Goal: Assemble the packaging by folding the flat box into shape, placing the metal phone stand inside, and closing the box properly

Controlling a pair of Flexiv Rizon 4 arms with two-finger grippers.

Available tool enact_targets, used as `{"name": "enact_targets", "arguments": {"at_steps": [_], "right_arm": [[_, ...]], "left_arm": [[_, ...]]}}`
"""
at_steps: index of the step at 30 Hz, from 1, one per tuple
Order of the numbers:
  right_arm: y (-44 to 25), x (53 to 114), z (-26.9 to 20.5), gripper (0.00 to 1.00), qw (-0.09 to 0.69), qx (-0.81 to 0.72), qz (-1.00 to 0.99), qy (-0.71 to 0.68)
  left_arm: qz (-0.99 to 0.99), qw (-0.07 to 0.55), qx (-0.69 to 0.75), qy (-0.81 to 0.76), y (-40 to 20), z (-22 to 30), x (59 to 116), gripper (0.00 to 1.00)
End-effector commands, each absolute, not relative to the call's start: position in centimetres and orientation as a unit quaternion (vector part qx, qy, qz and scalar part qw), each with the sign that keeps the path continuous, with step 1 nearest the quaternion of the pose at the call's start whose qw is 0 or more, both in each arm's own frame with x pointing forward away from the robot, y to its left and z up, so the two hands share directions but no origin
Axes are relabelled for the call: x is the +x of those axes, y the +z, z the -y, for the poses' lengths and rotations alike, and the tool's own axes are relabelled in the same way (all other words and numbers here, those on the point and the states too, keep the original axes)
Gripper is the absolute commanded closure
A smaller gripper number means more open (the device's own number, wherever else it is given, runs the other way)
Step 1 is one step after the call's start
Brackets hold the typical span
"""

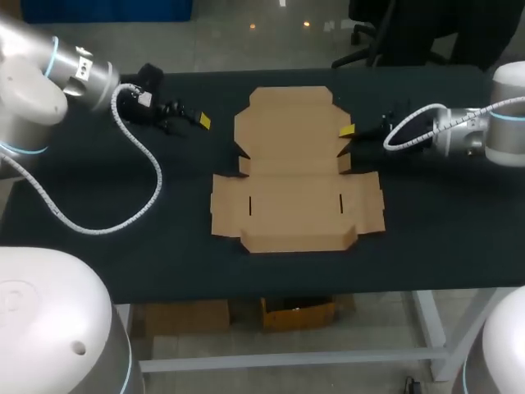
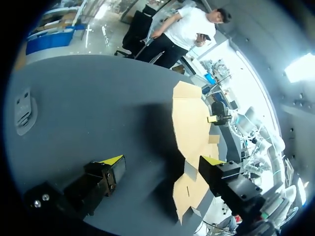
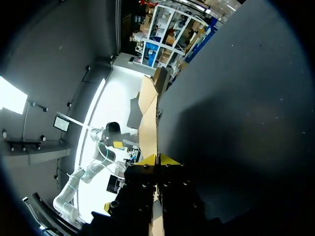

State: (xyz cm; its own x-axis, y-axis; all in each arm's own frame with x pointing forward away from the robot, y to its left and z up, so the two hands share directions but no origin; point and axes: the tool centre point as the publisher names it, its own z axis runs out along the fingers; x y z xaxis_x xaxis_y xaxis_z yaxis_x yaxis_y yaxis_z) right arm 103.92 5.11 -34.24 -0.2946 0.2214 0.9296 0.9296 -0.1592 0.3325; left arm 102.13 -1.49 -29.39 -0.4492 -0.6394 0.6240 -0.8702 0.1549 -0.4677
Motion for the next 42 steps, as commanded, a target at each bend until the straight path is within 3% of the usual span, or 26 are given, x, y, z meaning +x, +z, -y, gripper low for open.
{"name": "enact_targets", "arguments": {"at_steps": [1,10,26,27,28,31,39,42], "right_arm": [[-33.8,103.4,-5.0,1.00,0.307,-0.497,0.568,-0.580],[-32.8,103.4,-5.6,1.00,0.300,-0.478,0.575,-0.592],[-31.4,103.7,-5.9,1.00,0.279,-0.451,0.577,-0.621],[-31.3,103.7,-5.9,1.00,0.278,-0.448,0.577,-0.623],[-31.2,103.7,-6.0,1.00,0.278,-0.447,0.577,-0.624],[-31.0,103.8,-6.1,1.00,0.276,-0.442,0.577,-0.628],[-30.6,104.0,-6.2,1.00,0.272,-0.436,0.577,-0.635],[-30.5,104.1,-6.2,1.00,0.271,-0.434,0.577,-0.637]], "left_arm": [[0.745,0.130,0.492,0.432,-29.7,1.9,102.1,0.00],[0.760,0.103,0.453,0.455,-29.2,3.9,103.1,0.00],[0.758,0.119,0.397,0.504,-28.6,6.4,104.6,0.00],[0.758,0.122,0.393,0.507,-28.6,6.6,104.7,0.05],[0.757,0.123,0.390,0.510,-28.6,6.7,104.7,0.16],[0.759,0.125,0.381,0.513,-28.4,7.1,104.8,0.24],[0.762,0.129,0.364,0.520,-27.9,8.0,104.9,0.29],[0.762,0.132,0.358,0.523,-27.8,8.3,104.9,0.36]]}}
